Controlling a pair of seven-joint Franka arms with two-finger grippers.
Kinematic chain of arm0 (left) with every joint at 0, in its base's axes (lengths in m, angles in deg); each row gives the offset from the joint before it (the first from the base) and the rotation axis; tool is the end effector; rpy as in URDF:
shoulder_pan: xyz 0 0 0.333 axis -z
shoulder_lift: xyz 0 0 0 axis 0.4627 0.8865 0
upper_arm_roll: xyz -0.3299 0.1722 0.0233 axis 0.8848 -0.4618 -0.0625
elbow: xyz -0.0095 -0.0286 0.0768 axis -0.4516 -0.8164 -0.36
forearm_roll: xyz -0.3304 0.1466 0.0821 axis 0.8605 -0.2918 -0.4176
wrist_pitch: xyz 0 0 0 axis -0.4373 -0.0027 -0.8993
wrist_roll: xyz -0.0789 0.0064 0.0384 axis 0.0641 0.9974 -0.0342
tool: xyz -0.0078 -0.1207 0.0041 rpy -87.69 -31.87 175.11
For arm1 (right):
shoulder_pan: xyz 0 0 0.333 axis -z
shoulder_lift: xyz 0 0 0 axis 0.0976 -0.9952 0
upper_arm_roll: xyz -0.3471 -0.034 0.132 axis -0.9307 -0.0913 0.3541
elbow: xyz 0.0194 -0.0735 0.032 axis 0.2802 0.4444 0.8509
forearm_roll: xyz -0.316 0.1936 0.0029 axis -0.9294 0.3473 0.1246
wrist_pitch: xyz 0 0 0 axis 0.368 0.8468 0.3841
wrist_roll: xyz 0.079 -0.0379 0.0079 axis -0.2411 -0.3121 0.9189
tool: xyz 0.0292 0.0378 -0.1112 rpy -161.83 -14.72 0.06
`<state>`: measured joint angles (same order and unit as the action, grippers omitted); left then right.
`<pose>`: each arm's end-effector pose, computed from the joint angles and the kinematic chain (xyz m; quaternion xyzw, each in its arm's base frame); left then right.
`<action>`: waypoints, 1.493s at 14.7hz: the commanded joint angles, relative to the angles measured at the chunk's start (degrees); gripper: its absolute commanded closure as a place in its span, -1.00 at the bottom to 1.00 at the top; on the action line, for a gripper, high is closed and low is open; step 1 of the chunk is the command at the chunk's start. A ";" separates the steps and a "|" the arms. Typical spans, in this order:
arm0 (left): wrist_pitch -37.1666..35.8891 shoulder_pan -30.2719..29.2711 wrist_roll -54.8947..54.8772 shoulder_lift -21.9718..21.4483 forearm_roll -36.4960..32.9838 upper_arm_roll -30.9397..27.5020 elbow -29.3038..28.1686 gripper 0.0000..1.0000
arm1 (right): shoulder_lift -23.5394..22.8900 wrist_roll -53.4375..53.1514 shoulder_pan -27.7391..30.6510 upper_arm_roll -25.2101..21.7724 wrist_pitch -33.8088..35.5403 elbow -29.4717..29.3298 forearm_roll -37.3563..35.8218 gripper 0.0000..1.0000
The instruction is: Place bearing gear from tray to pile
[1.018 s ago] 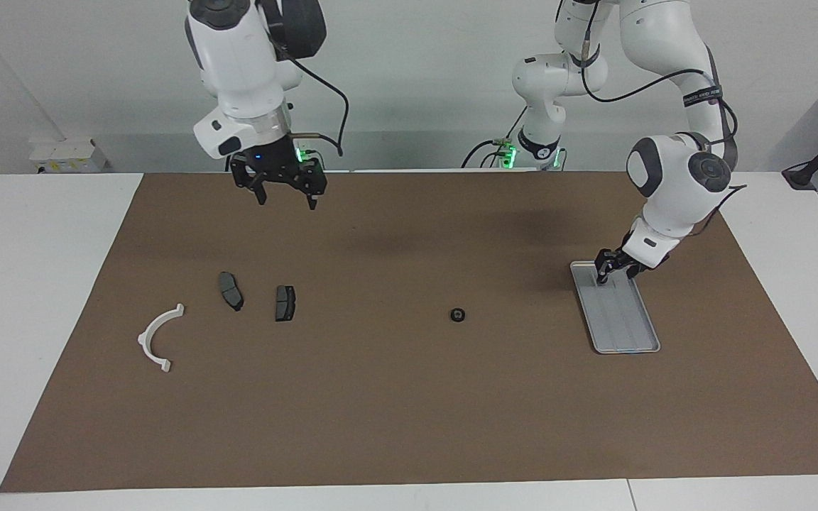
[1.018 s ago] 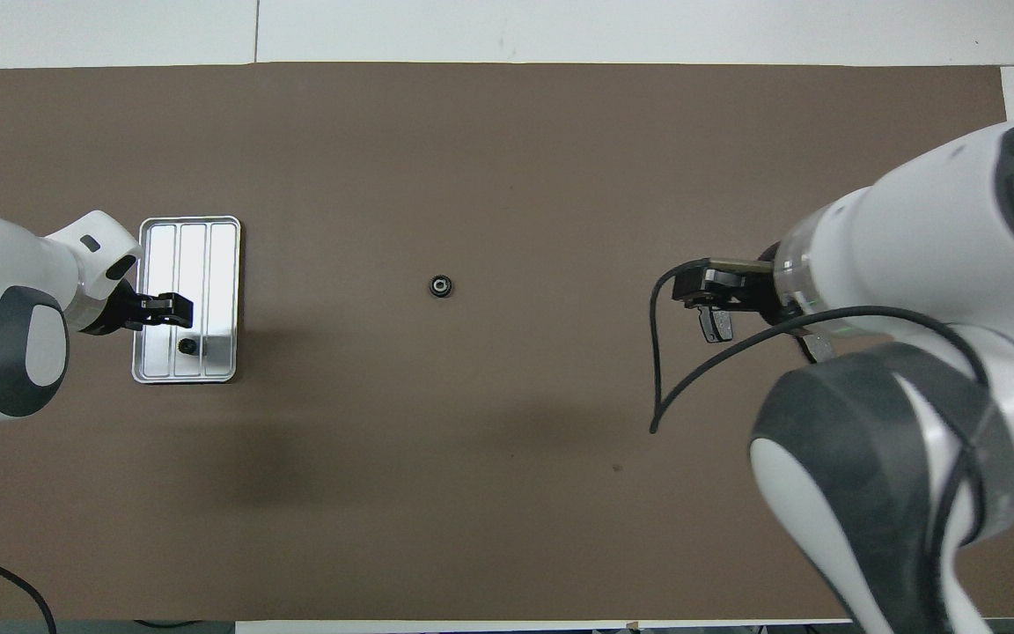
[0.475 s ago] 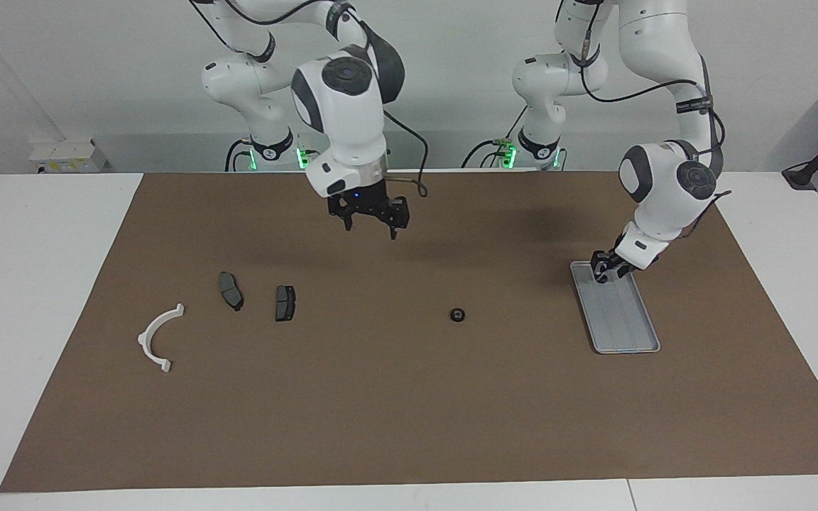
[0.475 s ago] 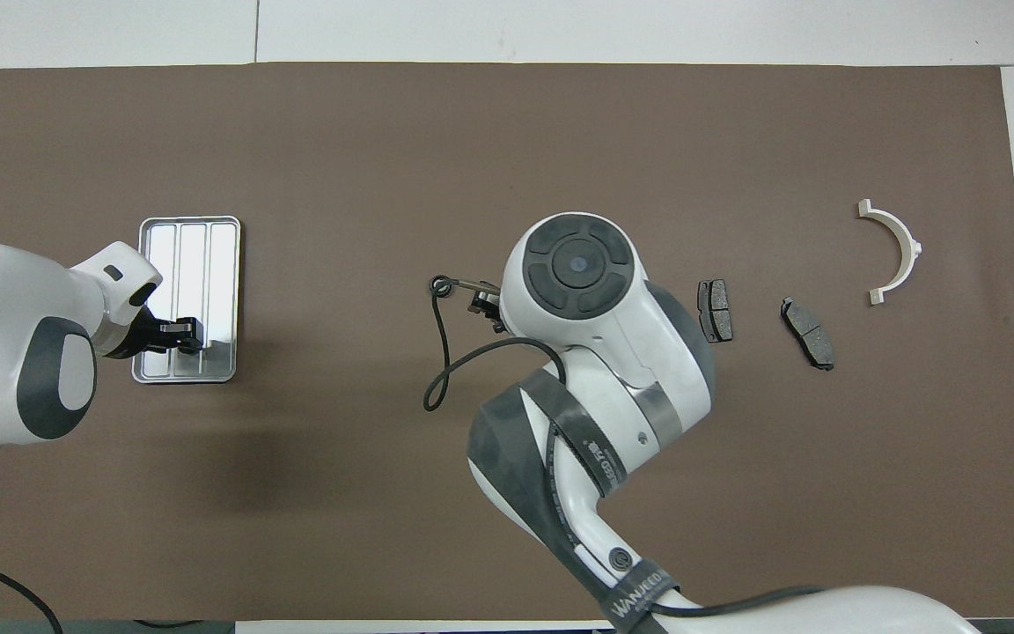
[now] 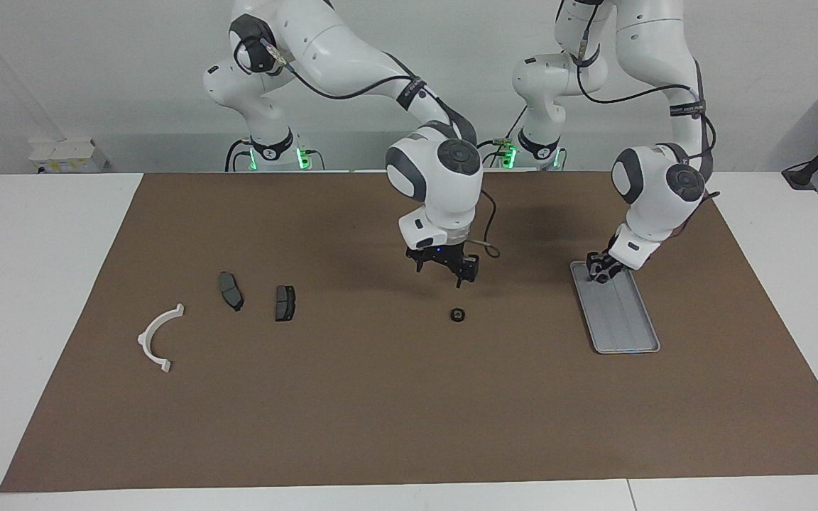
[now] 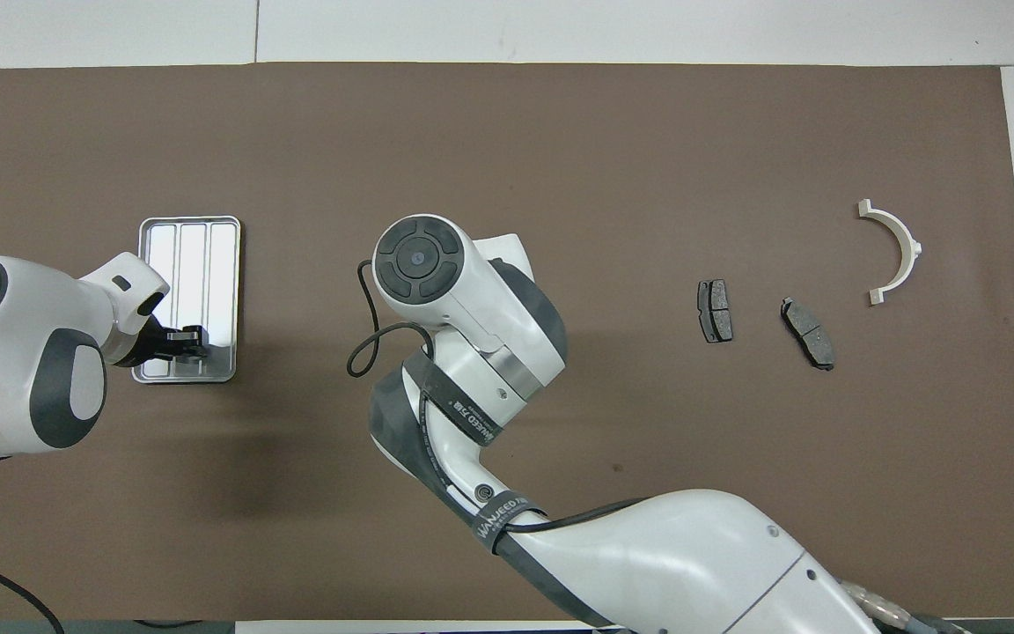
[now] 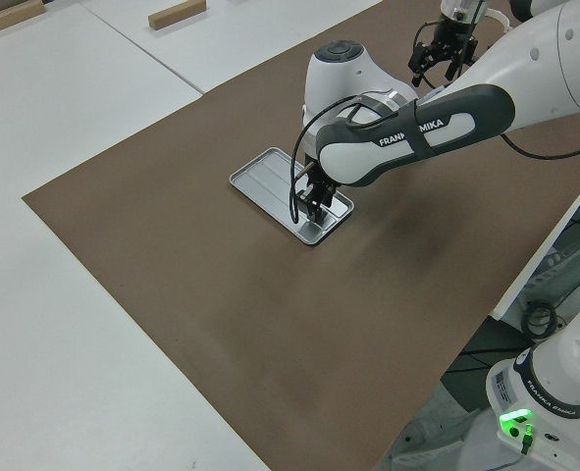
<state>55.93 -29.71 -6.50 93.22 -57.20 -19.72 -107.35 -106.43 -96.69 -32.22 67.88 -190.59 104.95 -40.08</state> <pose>0.5130 0.0061 0.3594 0.9994 0.0098 -0.0329 0.0094 0.5765 0.4707 0.3922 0.9693 -0.2454 0.0170 0.0069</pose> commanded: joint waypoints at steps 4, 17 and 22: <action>-3.54 -0.41 0.57 -0.66 -0.01 0.16 2.19 0.90 | -10.36 -1.00 -0.15 -0.11 2.46 -13.95 -0.77 -1.00; -26.94 -2.78 0.57 -3.20 0.08 0.08 22.24 0.86 | -16.00 -0.91 -1.38 -0.73 2.55 -17.31 -2.00 -0.91; -27.91 -2.52 2.06 -3.91 0.08 0.08 22.60 0.84 | -16.00 -0.91 -1.38 -0.64 1.93 -17.31 -2.00 0.03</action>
<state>29.78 -31.82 -5.67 89.99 -57.19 -20.08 -85.27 -121.14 -96.75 -33.52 67.21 -189.31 89.22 -41.13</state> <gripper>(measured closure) 0.767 0.392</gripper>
